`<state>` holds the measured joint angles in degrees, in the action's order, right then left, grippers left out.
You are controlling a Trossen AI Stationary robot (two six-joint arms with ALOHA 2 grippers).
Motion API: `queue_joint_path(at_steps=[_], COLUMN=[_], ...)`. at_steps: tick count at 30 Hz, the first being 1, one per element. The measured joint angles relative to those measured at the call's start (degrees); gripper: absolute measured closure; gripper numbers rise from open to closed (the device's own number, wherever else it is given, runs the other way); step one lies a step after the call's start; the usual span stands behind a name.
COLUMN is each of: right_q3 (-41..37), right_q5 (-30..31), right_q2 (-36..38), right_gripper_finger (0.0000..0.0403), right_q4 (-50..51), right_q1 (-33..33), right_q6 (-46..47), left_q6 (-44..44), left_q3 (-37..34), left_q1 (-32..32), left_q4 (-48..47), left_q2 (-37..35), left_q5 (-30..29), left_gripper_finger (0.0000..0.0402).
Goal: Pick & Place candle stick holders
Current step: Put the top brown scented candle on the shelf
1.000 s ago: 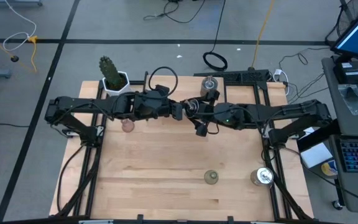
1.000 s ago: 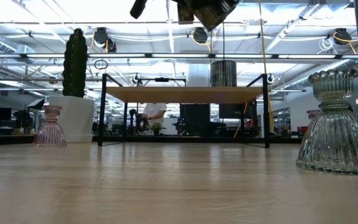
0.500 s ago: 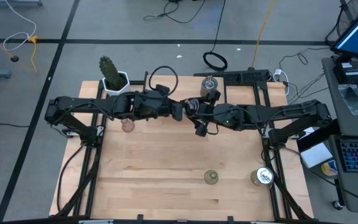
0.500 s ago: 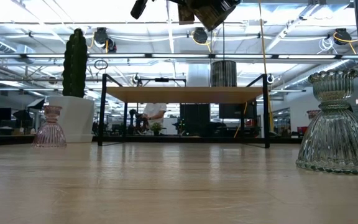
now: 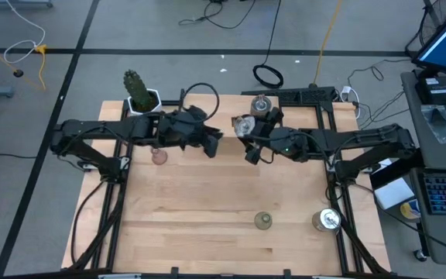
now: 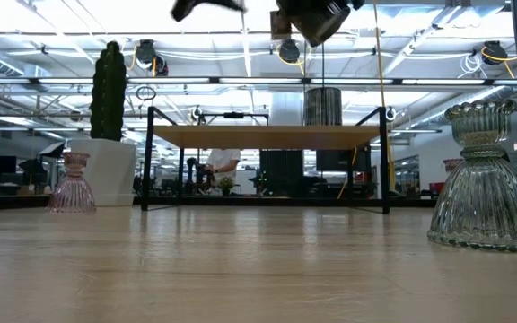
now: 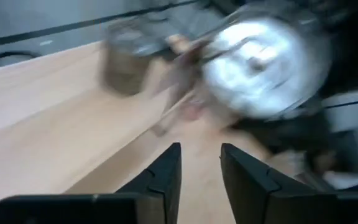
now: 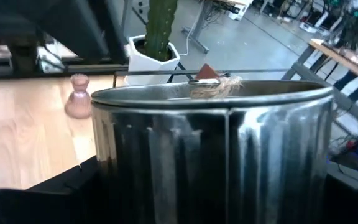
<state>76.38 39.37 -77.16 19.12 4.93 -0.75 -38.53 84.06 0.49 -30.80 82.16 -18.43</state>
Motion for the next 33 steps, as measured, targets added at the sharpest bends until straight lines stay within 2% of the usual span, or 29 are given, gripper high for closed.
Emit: queue_joint_path(at_steps=[6,9,12,16,19,21,24,30,33], right_q3=[-1.2,-5.2,-10.1,-16.4,-20.3,-21.0,-20.9,-15.4,-13.0], right_q5=[-0.4,-0.4,-0.1,5.9,10.7,11.7,15.1,15.5,18.6], right_q2=[0.1,-0.3,-0.3,-1.2,-3.2,-6.1,-11.1,-20.1,-23.8], right_gripper_finger=[0.0057,0.0057,0.0057,0.0057,0.0057,0.0057,0.0057,0.0057,0.0057], right_q4=[-3.3,-12.4,-24.2,-40.9,-53.4,-60.1,-62.7,-65.2,-64.8], right_q1=[0.0,0.0,0.0,0.1,0.0,-0.5,-1.1,-3.5,-4.2], right_q6=[4.2,5.1,5.7,5.3,3.3,3.0,2.5,3.1,3.1], left_q6=[-7.0,-10.1,-11.2,-11.5,-11.5,-11.8,-12.7,-12.2,-12.2], left_q3=[-0.1,-0.1,-0.6,-3.3,-7.6,-11.0,-15.8,-24.1,-27.1], left_q1=[-2.6,-4.1,-4.9,-5.2,-5.1,-5.1,-5.1,-5.0,-5.0], left_q4=[-16.8,-22.5,-27.3,-30.1,-29.3,-27.7,-24.9,-17.5,-15.3], left_q2=[-1.2,-1.2,-0.9,-2.5,-5.0,-7.0,-11.2,-18.5,-21.1], left_q5=[-12.8,-17.3,-19.0,-20.0,-19.6,-18.9,-17.8,-13.7,-12.6], left_gripper_finger=[0.0279,0.0279,0.0277,0.0279,0.0278,0.0277,0.0279,0.0277,0.0279])
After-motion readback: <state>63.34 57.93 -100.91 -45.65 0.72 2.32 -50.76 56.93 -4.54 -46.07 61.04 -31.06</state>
